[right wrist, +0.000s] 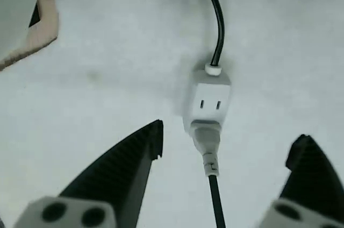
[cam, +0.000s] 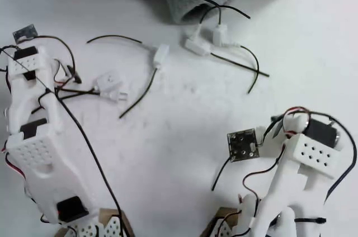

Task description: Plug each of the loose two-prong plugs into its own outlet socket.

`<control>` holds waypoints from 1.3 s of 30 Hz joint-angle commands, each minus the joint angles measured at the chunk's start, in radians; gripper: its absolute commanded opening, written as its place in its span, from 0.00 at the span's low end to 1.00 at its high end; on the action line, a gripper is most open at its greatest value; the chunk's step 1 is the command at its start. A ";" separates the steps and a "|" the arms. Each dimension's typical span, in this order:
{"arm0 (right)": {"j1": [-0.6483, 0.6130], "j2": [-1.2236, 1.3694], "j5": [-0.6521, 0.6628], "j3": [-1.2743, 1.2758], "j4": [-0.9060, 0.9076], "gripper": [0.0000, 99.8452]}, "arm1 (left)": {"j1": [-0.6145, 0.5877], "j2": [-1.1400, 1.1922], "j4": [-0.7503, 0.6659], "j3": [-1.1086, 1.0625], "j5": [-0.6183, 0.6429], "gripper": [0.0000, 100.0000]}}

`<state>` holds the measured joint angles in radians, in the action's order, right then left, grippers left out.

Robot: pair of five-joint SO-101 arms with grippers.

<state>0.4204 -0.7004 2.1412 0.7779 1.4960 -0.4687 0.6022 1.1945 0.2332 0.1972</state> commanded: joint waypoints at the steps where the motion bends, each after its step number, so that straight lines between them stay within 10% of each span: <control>1: -0.004 -0.015 -0.008 0.068 -0.099 0.30 | 0.004 -0.007 -0.012 0.011 -0.003 0.27; 34: 0.012 0.797 -0.175 -0.279 -0.186 0.31 | 0.005 -0.007 -0.012 0.012 -0.008 0.27; 39: 0.016 0.812 -0.183 -0.279 -0.259 0.12 | 0.004 -0.007 -0.012 0.011 -0.008 0.27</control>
<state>0.4204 0.1005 1.9724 0.5186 1.2935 -0.4687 0.6022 1.1945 0.2332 0.1972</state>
